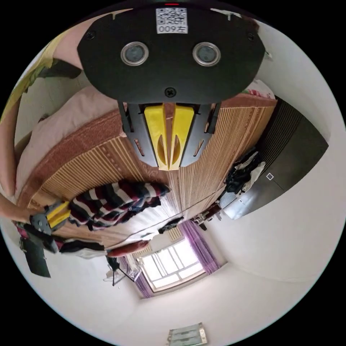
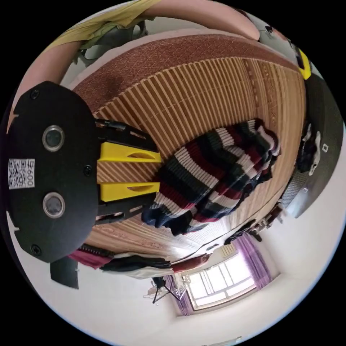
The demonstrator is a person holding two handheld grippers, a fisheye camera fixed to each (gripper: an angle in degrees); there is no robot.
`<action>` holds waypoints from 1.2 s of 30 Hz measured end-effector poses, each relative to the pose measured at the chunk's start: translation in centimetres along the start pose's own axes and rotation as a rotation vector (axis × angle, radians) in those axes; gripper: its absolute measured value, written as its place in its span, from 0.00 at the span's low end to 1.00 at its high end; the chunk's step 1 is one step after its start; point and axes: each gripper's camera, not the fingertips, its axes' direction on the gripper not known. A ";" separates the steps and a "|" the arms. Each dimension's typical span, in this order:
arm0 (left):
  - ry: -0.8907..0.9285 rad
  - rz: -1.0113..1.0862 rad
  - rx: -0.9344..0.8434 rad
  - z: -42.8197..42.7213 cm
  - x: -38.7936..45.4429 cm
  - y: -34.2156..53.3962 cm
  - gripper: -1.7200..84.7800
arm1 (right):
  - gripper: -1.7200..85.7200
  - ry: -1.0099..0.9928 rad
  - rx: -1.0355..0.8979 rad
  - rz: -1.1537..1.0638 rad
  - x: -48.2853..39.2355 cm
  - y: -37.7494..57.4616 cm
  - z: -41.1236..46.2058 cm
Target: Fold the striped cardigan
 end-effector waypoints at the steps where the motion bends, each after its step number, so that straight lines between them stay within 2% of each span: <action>1: 0.009 -0.032 0.018 0.1 -0.2 0.1 0.03 | 0.02 -0.067 0.014 0.055 1.2 0.8 0.7; 5: 0.182 -0.087 -0.092 3.8 0.3 1.7 0.03 | 0.01 -0.258 0.031 0.397 7.0 3.2 2.6; 7: 0.289 -0.085 -0.152 5.4 0.6 3.4 0.03 | 0.01 -0.359 0.044 0.432 8.3 4.2 2.9; 8: 0.323 -0.088 -0.121 5.0 0.3 4.1 0.02 | 0.01 -0.578 0.075 0.412 9.0 4.4 2.6; 9: 0.290 -0.143 -0.047 4.0 -0.4 5.4 0.02 | 0.01 -0.691 0.105 0.403 9.2 4.4 2.2; 11: 0.239 -0.203 0.066 2.4 -1.4 7.6 0.02 | 0.01 -1.025 0.286 0.321 7.6 4.2 -0.9; 13: 0.252 -0.214 0.178 0.9 -2.1 10.0 0.02 | 0.01 -1.118 0.365 0.233 5.1 3.3 -3.6; 16: 0.237 -0.283 0.349 -1.1 -3.2 14.5 0.02 | 0.01 -1.285 0.343 0.057 1.0 1.1 -5.2; 19: 0.255 -0.376 0.422 -1.6 -4.9 17.4 0.02 | 0.01 -1.415 0.355 0.048 -1.0 0.0 -4.0; 22: 0.314 -0.477 0.531 -1.8 -6.8 21.3 0.02 | 0.02 -1.402 0.314 0.115 -1.8 -0.4 -2.0; 25: 0.310 -0.515 0.556 -1.8 -7.2 22.6 0.02 | 0.05 -1.401 0.457 0.199 0.0 1.6 -2.2; 27: 0.305 -0.496 0.575 -1.8 -6.9 23.0 0.02 | 0.11 -1.269 0.498 0.268 1.8 3.0 -2.9; 29: 0.293 -0.468 0.578 -1.8 -6.4 22.8 0.02 | 0.14 -1.000 0.490 0.329 4.7 4.9 -3.5; 32: 0.279 -0.412 0.572 -1.8 -5.6 22.0 0.02 | 0.14 -0.690 0.491 0.395 7.8 8.2 -3.6; 36: 0.252 -0.360 0.579 -2.3 -4.6 20.9 0.02 | 0.14 -0.462 0.470 0.466 9.6 12.3 -1.3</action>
